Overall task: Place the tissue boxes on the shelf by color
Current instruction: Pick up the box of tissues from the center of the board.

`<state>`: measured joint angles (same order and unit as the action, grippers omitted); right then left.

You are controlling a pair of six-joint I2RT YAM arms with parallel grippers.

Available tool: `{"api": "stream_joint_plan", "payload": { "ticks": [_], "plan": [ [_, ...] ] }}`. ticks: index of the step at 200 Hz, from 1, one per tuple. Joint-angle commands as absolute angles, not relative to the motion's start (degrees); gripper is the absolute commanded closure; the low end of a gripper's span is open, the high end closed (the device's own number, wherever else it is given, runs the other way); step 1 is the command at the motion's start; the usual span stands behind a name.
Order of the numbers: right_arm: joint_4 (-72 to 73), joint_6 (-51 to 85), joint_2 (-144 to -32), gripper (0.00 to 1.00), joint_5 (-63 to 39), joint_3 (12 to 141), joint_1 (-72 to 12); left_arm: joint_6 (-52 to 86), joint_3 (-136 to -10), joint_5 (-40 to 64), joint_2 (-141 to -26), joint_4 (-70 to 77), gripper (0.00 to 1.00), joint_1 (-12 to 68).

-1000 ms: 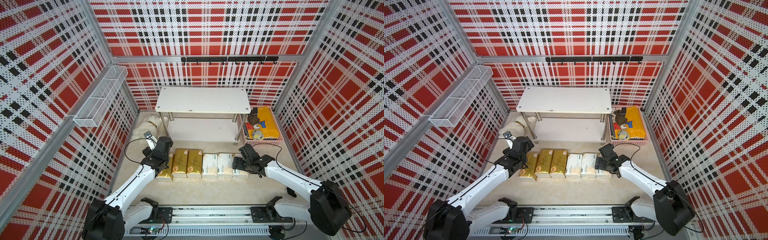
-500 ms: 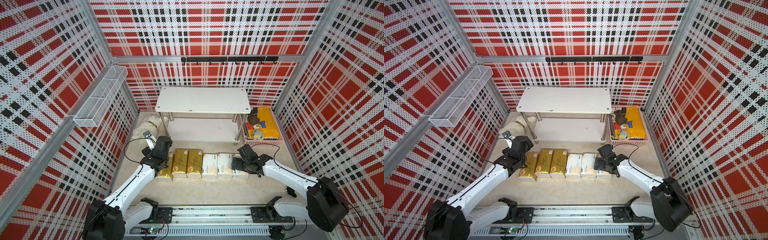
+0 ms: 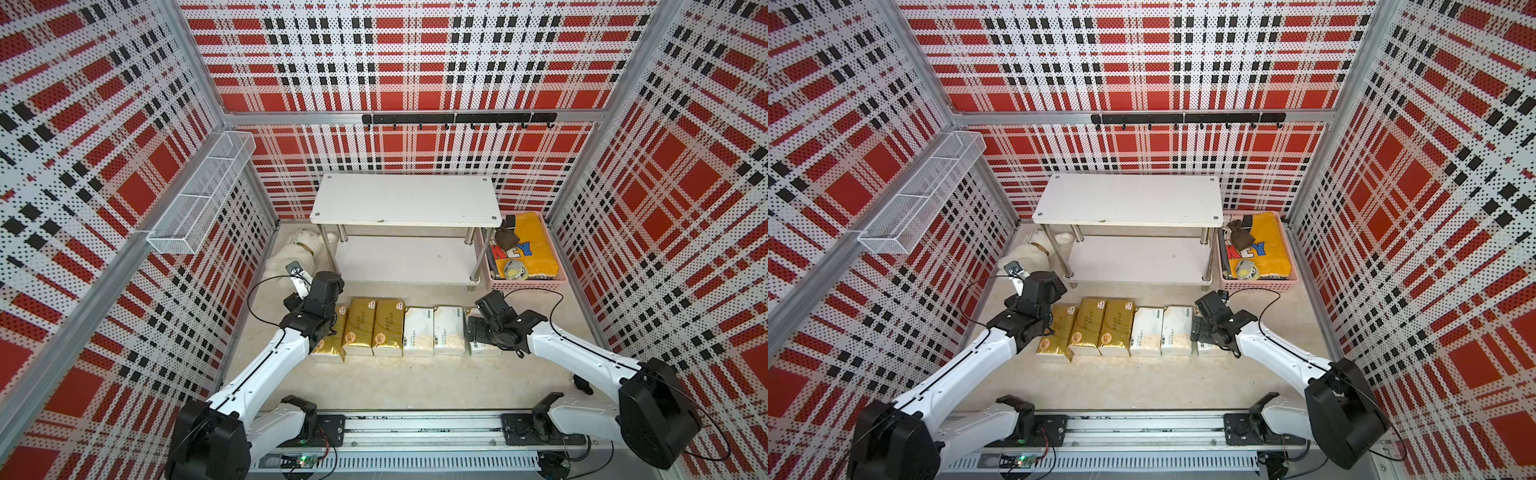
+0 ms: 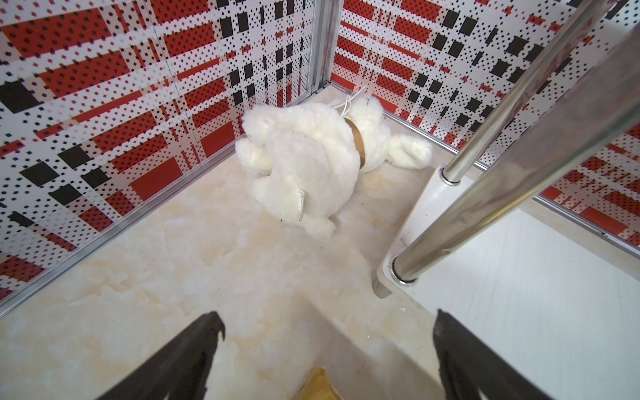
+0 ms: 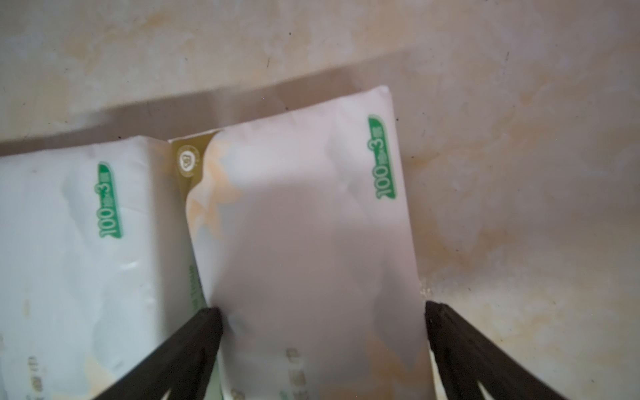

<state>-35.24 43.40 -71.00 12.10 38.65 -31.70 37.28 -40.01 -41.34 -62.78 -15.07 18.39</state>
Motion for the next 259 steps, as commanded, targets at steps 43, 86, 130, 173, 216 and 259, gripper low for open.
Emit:
{"api": "stream_joint_plan", "payload": {
  "ticks": [43,86,130,173,216,259],
  "plan": [
    [-40.23,40.67,-67.73,0.0,14.04,37.39,-27.91,37.44,-41.7,-41.45,-62.29,-15.2,0.0,18.02],
    [-39.16,39.47,-66.2,0.0,12.21,38.95,-27.33,37.52,-41.39,-41.47,-62.01,-15.2,0.0,18.02],
    [-39.58,37.54,-64.83,0.0,9.04,40.76,-27.34,37.53,-41.31,-41.44,-61.97,-15.21,0.0,17.97],
    [-39.42,36.6,-66.24,0.0,8.66,40.32,-27.42,37.44,-41.17,-41.08,-62.14,-14.93,0.0,18.02],
    [-39.46,36.29,-70.06,0.0,11.1,40.77,-29.48,37.27,-41.15,-40.94,-62.01,-14.74,0.0,18.02],
    [-37.6,36.24,-72.26,0.0,11.37,39.79,-30.12,37.18,-40.85,-41.21,-61.61,-14.66,0.0,18.01]
  ]
}}
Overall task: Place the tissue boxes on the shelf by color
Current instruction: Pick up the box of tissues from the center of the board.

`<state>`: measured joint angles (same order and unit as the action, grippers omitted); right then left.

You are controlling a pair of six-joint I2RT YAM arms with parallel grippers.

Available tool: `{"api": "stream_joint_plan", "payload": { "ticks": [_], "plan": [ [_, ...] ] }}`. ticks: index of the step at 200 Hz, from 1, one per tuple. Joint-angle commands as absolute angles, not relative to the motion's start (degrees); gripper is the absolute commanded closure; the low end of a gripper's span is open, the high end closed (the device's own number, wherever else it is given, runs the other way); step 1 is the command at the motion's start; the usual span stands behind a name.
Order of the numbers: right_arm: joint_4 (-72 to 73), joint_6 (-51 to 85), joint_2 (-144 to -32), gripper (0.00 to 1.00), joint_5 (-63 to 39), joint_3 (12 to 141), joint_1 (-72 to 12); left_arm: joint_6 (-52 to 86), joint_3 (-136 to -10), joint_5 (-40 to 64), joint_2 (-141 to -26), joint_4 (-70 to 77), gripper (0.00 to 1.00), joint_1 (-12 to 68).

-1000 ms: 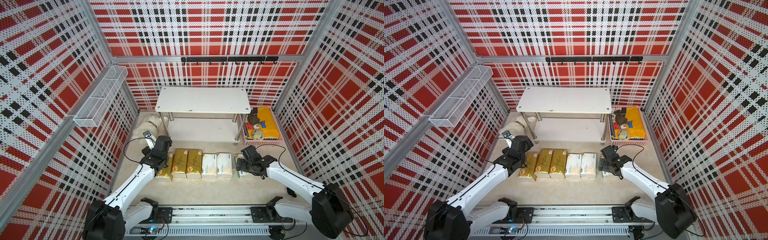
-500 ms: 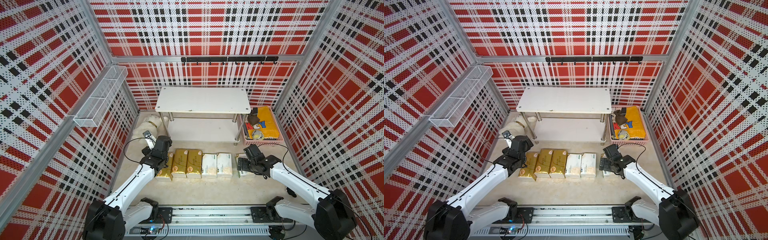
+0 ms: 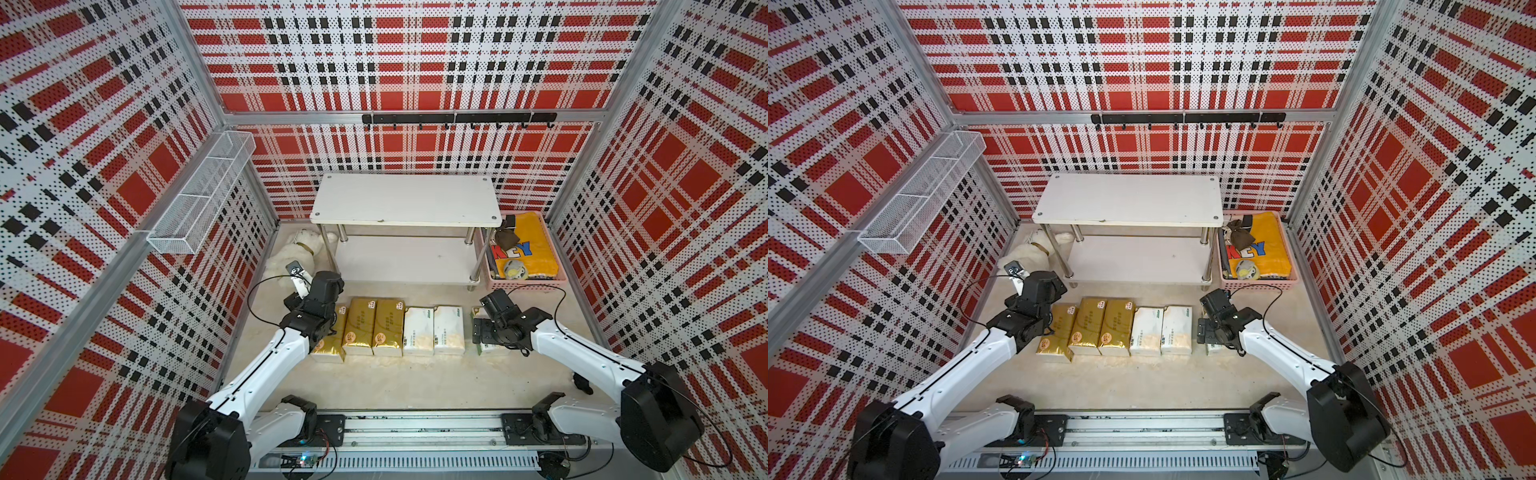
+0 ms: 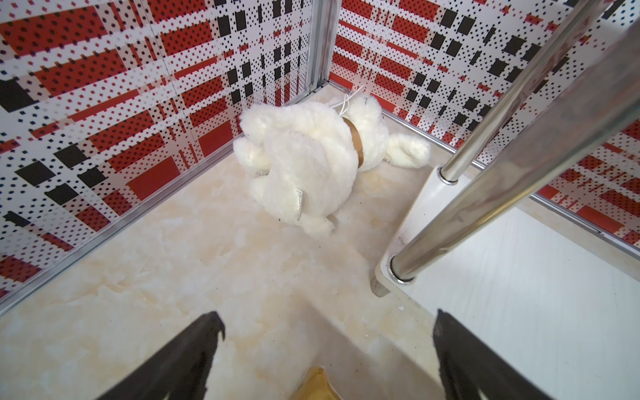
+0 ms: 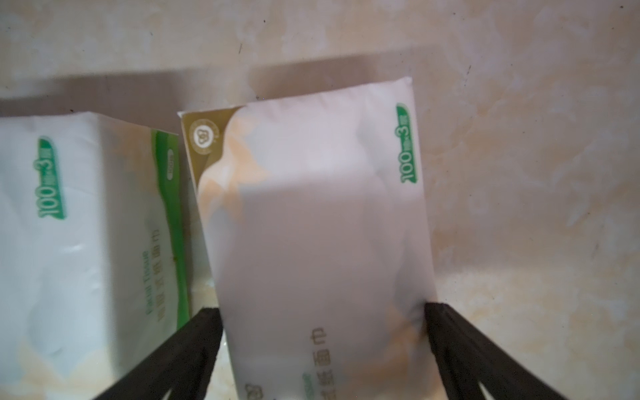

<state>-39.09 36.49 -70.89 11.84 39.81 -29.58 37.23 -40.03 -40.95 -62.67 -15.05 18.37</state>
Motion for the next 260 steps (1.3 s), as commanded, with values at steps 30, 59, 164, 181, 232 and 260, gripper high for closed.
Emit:
{"api": "stream_joint_plan", "payload": {
  "ticks": [30,59,164,181,232,260],
  "plan": [
    [-36.42,36.29,-72.95,0.0,11.49,39.06,-30.19,37.09,-40.89,-41.09,-61.62,-14.68,0.0,18.01],
    [-36.13,36.31,-73.73,0.0,11.52,38.76,-30.15,37.09,-40.94,-41.09,-61.53,-14.67,0.0,18.0],
    [-33.22,36.03,-75.01,0.1,11.52,37.18,-30.08,36.83,-41.12,-41.48,-60.65,-14.59,0.0,18.02],
    [-33.7,36.0,-74.04,0.15,11.52,37.16,-30.13,36.83,-41.2,-41.44,-60.65,-14.59,0.0,18.01],
    [-37.12,35.8,-70.61,0.17,11.51,39.13,-30.13,36.91,-41.07,-41.38,-60.7,-14.76,0.0,18.02],
    [-40.41,35.25,-67.27,0.18,11.51,41.9,-30.4,37.01,-41.11,-41.42,-60.37,-15.03,0.0,18.02]
  ]
}}
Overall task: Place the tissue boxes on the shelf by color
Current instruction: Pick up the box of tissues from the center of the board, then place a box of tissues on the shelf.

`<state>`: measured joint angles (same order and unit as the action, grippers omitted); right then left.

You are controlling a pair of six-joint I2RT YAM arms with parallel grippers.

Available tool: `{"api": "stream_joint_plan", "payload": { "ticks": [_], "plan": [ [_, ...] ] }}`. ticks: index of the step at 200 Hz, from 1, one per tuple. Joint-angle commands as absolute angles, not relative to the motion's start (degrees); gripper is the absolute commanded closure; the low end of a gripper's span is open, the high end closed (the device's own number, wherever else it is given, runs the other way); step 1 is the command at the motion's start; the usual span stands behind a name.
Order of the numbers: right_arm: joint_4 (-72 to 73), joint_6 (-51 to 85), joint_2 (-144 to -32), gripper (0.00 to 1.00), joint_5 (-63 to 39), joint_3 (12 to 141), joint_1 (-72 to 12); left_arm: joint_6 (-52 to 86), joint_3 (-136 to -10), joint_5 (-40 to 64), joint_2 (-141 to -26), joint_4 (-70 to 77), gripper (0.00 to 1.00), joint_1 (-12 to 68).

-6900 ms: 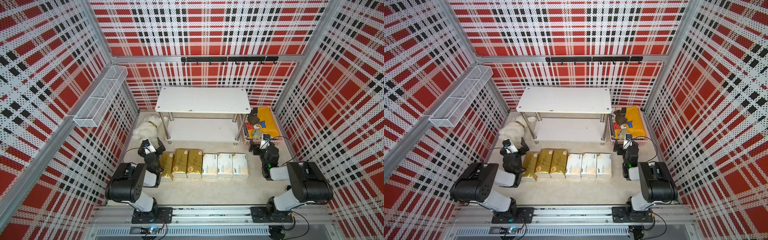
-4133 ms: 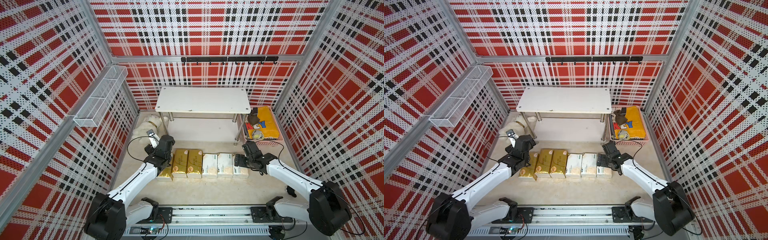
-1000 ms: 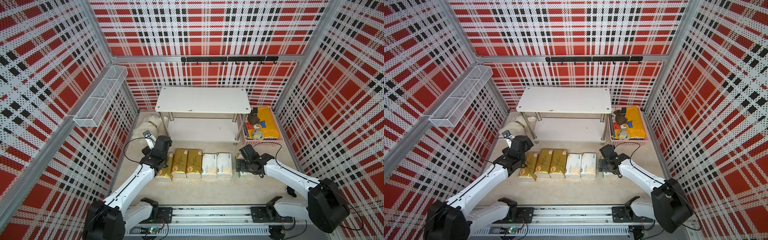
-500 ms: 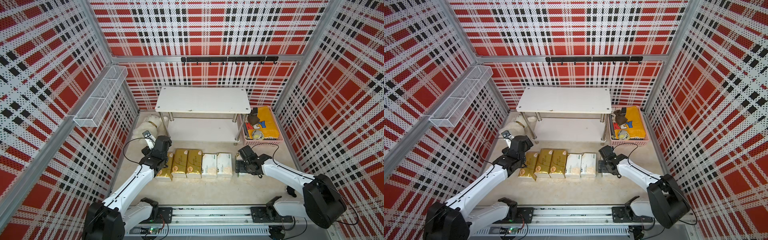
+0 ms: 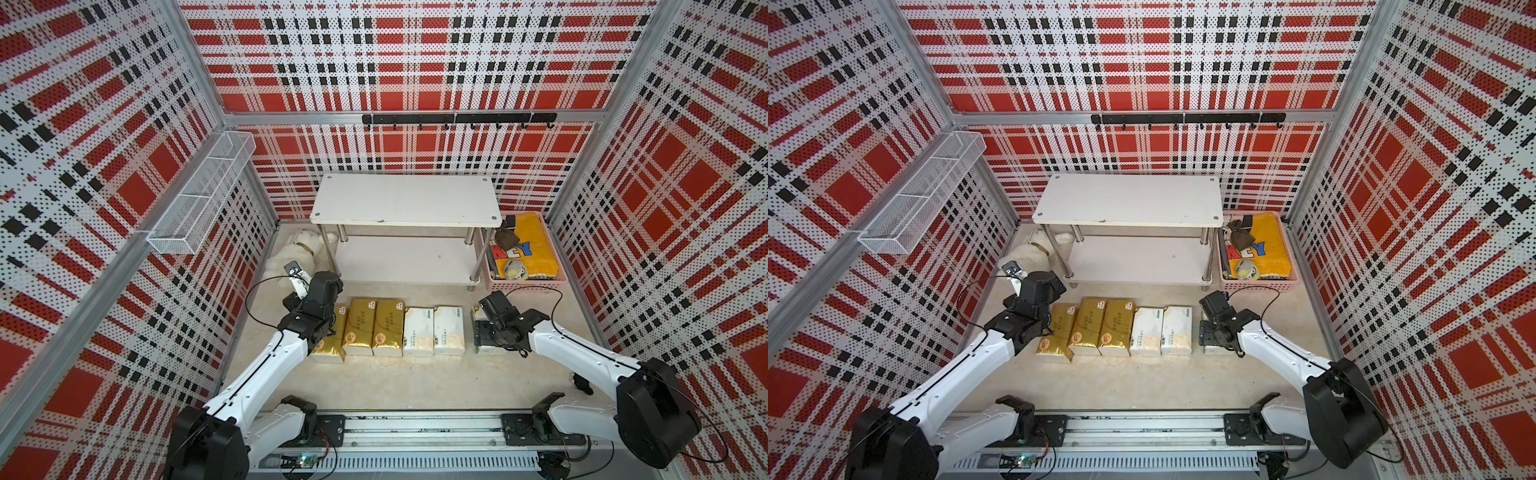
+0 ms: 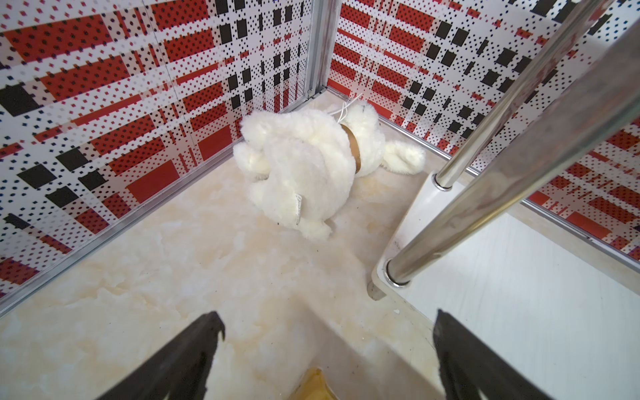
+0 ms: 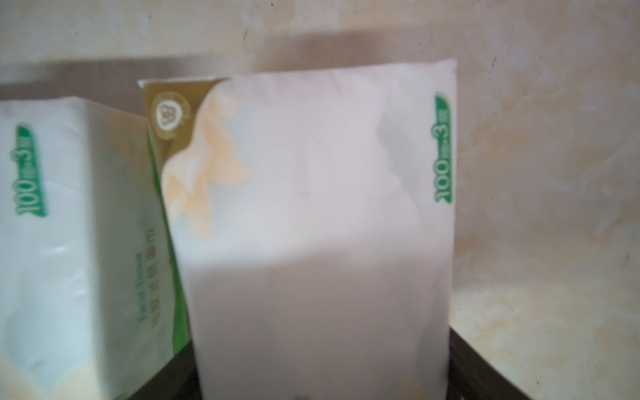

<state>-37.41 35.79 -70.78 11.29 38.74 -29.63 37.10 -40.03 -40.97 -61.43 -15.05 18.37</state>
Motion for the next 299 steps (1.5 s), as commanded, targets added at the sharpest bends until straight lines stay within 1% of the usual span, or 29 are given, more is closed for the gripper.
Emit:
{"api": "stream_joint_plan", "payload": {
  "ticks": [1,42,121,132,153,159,197,244,286,289,299],
  "plan": [
    [-40.55,35.2,-67.16,0.18,11.51,42.05,-30.45,37.01,-41.08,-41.41,-60.33,-15.03,0.0,18.02],
    [-42.79,34.87,-64.43,0.19,11.52,46.42,-31.33,37.35,-41.04,-41.48,-60.31,-15.2,0.0,18.04],
    [-42.79,34.87,-67.89,0.19,11.52,53.95,-34.25,37.76,-41.3,-41.86,-59.69,-17.36,0.0,18.02],
    [-41.84,32.15,-69.08,0.19,13.47,55.01,-34.45,37.54,-41.39,-41.76,-59.6,-17.87,0.0,18.02],
    [-39.26,32.15,-71.74,0.19,13.06,56.5,-34.61,36.94,-41.77,-41.47,-59.5,-19.07,0.0,17.93],
    [-38.37,30.22,-72.47,0.19,12.95,56.82,-34.59,36.83,-41.94,-41.48,-59.5,-19.49,0.0,17.85],
    [-33.97,28.94,-77.81,0.19,12.57,59.47,-34.63,35.02,-42.49,-41.05,-58.29,-21.14,0.0,16.66],
    [-29.92,27.35,-84.59,0.18,14.54,64.08,-34.63,32.46,-43.65,-40.8,-57.98,-22.97,0.0,15.25],
    [-25.51,27.2,-89.55,0.18,16.06,65.65,-34.55,30.78,-44.24,-40.17,-57.92,-23.22,0.0,14.61],
    [-25.34,27.19,-89.73,0.18,16.06,65.72,-34.56,30.7,-44.23,-40.17,-57.78,-23.24,0.0,12.99],
    [-24.3,27.31,-90.83,0.18,16.35,66.15,-34.45,30.42,-44.39,-39.91,-57.7,-23.3,0.0,12.45]
  ]
}}
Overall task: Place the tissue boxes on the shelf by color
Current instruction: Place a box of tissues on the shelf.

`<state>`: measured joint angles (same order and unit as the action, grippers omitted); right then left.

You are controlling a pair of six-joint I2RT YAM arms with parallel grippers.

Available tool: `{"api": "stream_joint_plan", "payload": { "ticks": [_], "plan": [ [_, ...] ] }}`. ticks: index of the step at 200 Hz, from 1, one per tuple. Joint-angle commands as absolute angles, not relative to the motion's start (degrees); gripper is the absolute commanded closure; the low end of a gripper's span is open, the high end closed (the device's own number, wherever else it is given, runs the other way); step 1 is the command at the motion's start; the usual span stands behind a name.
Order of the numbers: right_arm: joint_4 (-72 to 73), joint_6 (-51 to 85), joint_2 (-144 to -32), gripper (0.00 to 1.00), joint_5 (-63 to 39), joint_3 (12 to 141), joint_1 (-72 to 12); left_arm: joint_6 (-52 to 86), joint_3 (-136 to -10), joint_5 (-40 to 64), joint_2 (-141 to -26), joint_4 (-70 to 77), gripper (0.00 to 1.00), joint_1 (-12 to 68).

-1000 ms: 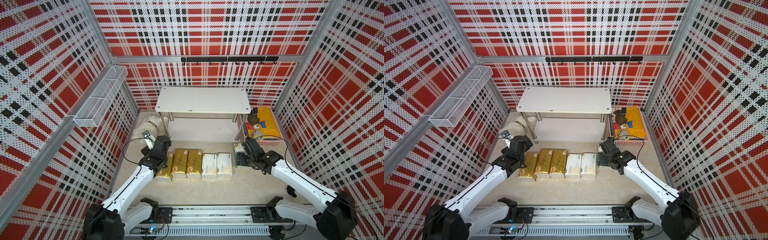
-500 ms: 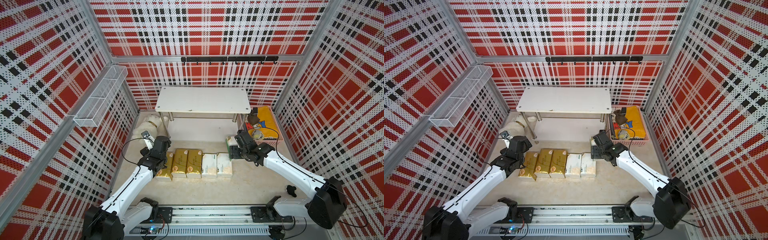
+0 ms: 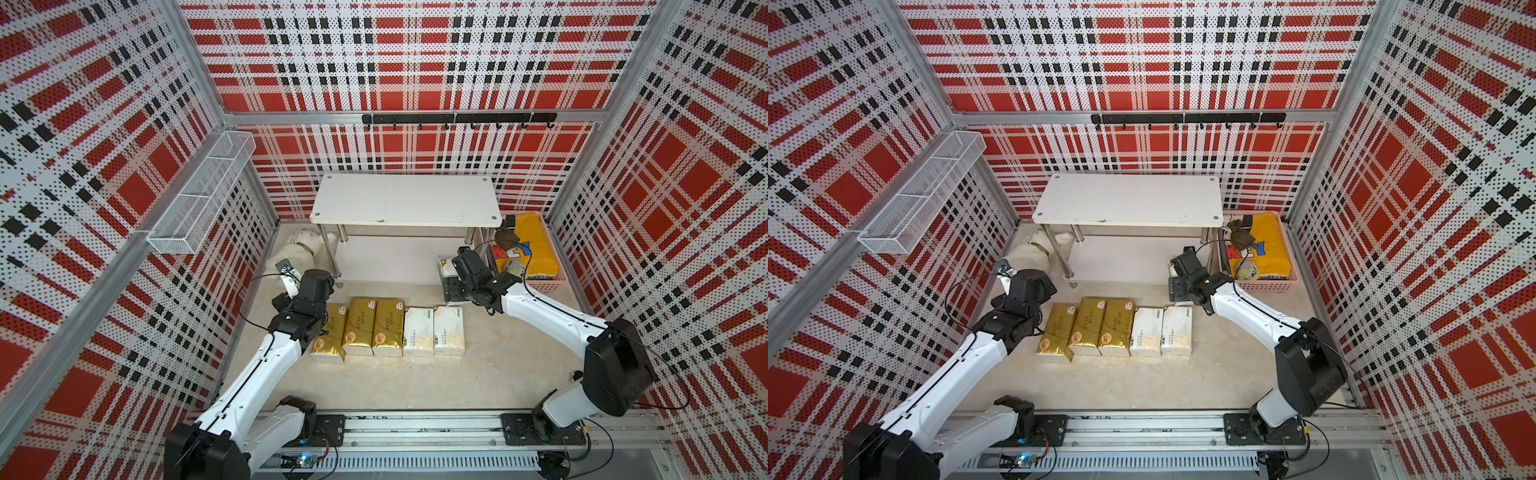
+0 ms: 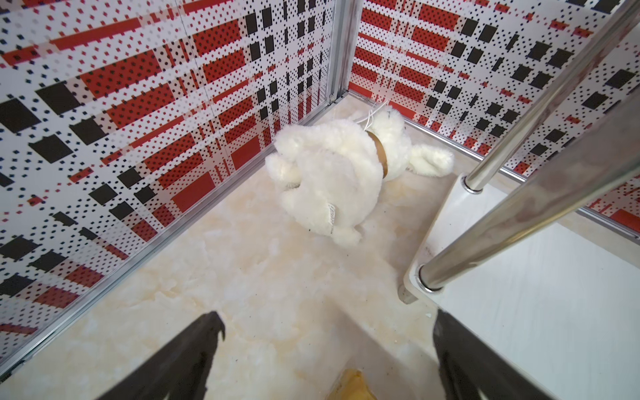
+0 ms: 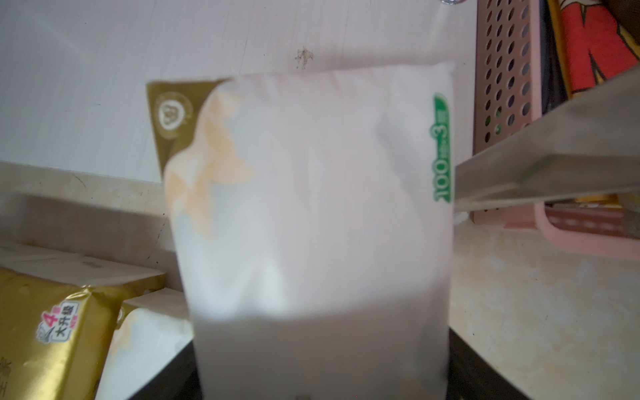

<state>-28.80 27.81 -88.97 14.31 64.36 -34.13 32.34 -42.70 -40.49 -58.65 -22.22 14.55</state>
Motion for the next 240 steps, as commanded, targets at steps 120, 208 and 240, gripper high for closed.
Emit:
{"api": "stream_joint_plan", "payload": {
  "ticks": [120,208,240],
  "plan": [
    [-22.55,26.7,-101.18,0.18,13.49,76.51,-29.33,30.59,-43.1,-39.62,-55.92,-23.41,0.0,11.26],
    [-22.92,28.78,-109.34,0.17,16.1,84.12,-28.27,30.67,-42.8,-39.88,-55.29,-23.31,0.0,11.16],
    [-23.99,29.21,-111.41,0.16,16.08,86.05,-27.37,30.76,-42.62,-39.98,-55.11,-23.31,0.0,11.19]
  ]
}}
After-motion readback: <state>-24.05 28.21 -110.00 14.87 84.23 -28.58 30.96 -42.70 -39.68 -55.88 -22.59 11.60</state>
